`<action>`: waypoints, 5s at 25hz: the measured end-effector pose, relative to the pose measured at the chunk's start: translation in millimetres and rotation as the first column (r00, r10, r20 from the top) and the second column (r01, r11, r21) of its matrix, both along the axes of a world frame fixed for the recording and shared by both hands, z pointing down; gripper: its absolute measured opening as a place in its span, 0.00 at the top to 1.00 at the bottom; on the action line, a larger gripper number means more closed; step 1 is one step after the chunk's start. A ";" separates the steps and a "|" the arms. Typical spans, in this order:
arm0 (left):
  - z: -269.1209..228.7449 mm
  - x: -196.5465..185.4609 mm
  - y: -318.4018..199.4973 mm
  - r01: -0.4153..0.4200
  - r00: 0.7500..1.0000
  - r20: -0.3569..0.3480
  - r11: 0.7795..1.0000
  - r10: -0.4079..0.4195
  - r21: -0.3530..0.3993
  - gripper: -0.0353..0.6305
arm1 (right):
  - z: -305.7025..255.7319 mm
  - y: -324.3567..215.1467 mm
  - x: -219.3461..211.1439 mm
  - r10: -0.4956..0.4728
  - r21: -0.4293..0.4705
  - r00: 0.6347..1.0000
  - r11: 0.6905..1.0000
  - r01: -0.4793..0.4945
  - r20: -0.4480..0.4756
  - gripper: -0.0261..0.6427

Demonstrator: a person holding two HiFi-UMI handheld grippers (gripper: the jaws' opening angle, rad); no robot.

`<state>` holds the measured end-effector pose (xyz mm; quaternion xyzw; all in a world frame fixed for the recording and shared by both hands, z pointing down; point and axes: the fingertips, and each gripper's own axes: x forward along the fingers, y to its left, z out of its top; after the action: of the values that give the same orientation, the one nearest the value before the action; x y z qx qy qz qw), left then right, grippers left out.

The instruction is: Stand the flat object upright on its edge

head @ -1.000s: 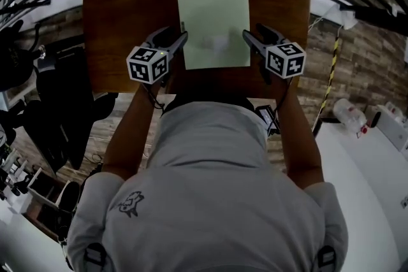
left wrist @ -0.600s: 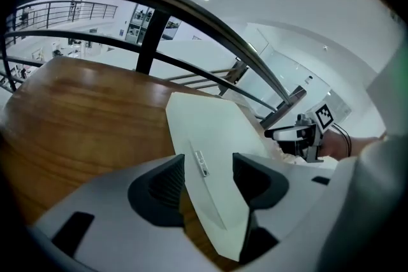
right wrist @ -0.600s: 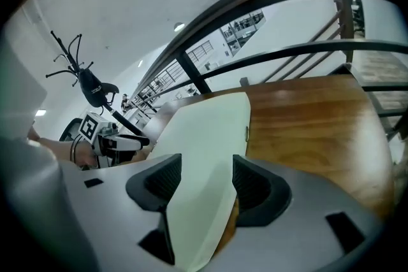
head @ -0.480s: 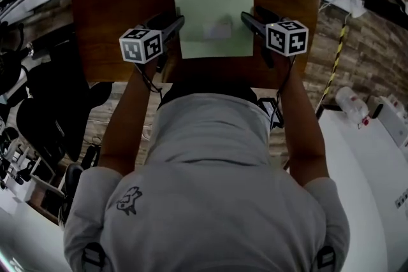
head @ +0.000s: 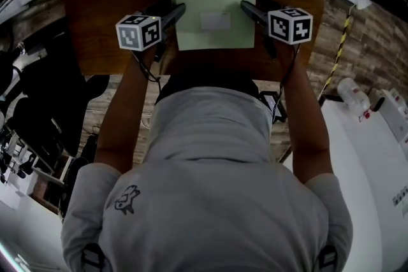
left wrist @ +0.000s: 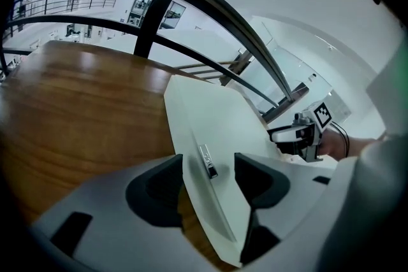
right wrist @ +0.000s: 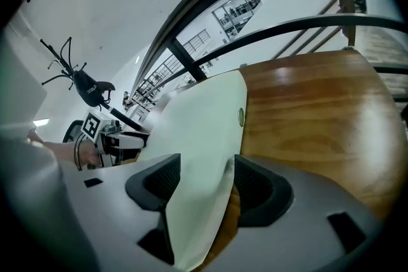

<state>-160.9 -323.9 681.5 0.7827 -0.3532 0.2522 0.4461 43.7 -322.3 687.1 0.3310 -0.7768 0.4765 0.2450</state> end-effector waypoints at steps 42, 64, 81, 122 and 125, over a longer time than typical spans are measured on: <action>14.6 8.8 0.6 -0.009 0.996 -0.092 0.998 0.003 -0.059 0.56 | 10.3 -3.3 -8.6 -0.087 -0.065 0.994 0.994 0.091 0.065 0.59; -56.7 13.0 -4.8 -0.066 0.998 -0.013 0.993 0.068 0.096 0.59 | -48.7 6.4 -6.1 -0.055 0.043 0.998 0.998 0.055 -0.002 0.60; -163.0 -6.1 -8.8 -0.098 0.995 0.013 0.936 0.100 0.338 0.59 | -163.9 3.6 -23.8 0.018 0.350 0.996 0.937 0.015 -0.091 0.60; -197.0 -2.5 -48.9 -0.176 0.978 0.205 0.649 0.032 0.740 0.61 | -184.4 -25.6 -25.6 0.249 0.742 0.945 0.671 -0.010 -0.212 0.60; -186.7 -4.5 -51.4 -0.177 0.978 0.206 0.649 0.032 0.740 0.61 | -175.6 -28.3 -27.7 0.255 0.750 0.943 0.661 -0.008 -0.215 0.60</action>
<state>-165.4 -375.3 494.8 0.8908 -0.4178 0.1755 0.0328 16.0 -350.5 511.5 0.5262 -0.8293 0.0810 0.1697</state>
